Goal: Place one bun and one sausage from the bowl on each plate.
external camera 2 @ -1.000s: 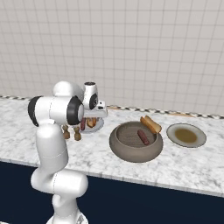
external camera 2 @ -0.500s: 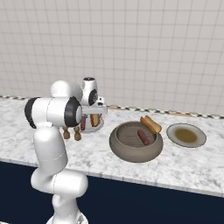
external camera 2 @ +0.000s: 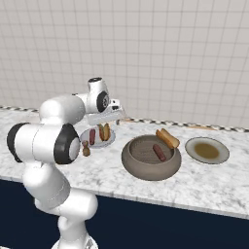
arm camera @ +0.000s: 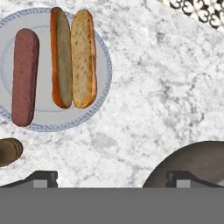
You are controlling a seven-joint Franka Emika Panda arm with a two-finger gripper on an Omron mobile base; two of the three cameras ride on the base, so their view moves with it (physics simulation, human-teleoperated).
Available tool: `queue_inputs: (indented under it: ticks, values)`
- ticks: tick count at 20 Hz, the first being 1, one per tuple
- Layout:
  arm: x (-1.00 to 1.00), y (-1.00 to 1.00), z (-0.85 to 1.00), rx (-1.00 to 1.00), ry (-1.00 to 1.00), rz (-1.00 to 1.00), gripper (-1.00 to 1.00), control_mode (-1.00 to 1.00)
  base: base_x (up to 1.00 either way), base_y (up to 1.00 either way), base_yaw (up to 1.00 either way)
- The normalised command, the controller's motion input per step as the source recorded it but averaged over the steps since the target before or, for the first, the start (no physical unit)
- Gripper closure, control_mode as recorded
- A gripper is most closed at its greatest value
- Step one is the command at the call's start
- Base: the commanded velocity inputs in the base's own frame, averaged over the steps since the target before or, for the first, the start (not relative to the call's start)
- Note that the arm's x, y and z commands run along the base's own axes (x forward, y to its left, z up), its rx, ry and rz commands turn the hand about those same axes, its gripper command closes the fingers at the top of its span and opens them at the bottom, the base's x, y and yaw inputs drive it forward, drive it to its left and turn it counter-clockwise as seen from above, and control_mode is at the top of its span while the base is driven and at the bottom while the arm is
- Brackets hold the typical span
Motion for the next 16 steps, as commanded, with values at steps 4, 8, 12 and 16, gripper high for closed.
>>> queue_inputs:
  ticks: [4, 8, 12, 16]
  values:
    - [-0.71, -0.73, 0.69, -0.14, -0.01, 0.11, -1.00, -1.00, 0.00, 0.00, 0.00]
    - [-0.85, -0.70, 0.56, -0.08, -0.16, 0.06, -1.00, -1.00, 0.00, 0.00, 0.00]
    - [-0.50, -0.86, 0.51, -0.05, -0.13, 0.05, -1.00, -1.00, 0.00, 0.00, 0.00]
    - [0.00, -1.00, 0.01, 0.11, 0.00, 0.00, -1.00, -1.00, 0.00, 0.00, 0.00]
